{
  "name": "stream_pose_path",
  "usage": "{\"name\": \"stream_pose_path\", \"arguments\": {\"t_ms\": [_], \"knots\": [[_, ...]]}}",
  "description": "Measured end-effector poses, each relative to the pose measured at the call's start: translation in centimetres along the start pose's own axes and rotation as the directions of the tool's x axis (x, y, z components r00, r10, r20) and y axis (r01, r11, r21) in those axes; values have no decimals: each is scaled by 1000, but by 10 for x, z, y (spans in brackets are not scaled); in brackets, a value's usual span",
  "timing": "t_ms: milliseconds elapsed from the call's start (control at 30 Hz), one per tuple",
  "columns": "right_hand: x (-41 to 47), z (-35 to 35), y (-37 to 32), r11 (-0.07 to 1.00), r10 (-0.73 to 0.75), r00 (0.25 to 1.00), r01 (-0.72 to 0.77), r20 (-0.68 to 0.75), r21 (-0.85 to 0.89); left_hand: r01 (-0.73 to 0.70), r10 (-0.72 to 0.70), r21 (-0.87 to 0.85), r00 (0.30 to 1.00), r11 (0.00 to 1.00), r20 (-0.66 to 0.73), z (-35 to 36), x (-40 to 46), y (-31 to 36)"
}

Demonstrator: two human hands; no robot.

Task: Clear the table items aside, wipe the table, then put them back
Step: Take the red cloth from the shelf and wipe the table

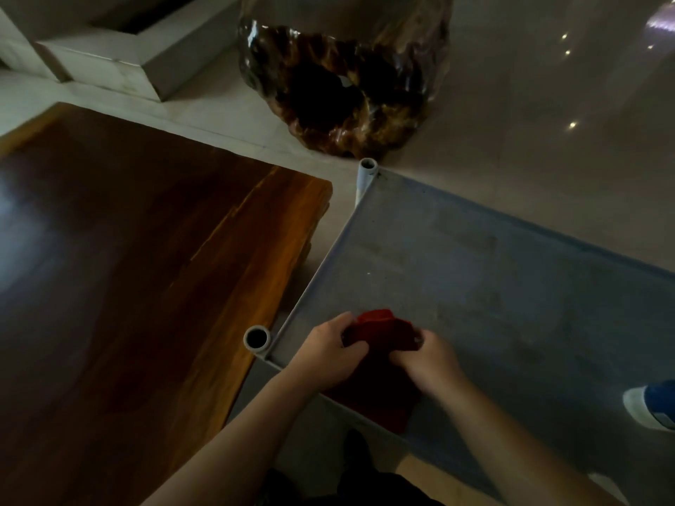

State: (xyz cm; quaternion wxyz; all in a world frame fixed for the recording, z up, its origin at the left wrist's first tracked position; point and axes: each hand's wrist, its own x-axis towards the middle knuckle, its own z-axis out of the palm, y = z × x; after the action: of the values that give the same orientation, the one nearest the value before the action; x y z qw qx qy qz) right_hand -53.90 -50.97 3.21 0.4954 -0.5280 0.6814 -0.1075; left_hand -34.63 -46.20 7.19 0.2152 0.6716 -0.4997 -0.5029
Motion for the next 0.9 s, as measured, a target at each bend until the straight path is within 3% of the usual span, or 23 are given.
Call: {"name": "stream_pose_path", "arguments": {"t_ms": [167,433,700,900], "knots": [[1,-7,-11,995,-85,990,80,116,52,35,-39,-277,999,960,-9,-13,-21,7],[-16,-12,-70,949,-286,910,226,300,220,-71,1,-720,995,691,-97,-55,-69,0],[-53,19,-139,906,-423,671,331,609,265,-256,-55,-828,944,499,-326,-89,-140,-32],[-87,76,-172,898,-398,480,380,782,224,-369,-222,-821,840,436,-495,-93,-211,-73]]}}
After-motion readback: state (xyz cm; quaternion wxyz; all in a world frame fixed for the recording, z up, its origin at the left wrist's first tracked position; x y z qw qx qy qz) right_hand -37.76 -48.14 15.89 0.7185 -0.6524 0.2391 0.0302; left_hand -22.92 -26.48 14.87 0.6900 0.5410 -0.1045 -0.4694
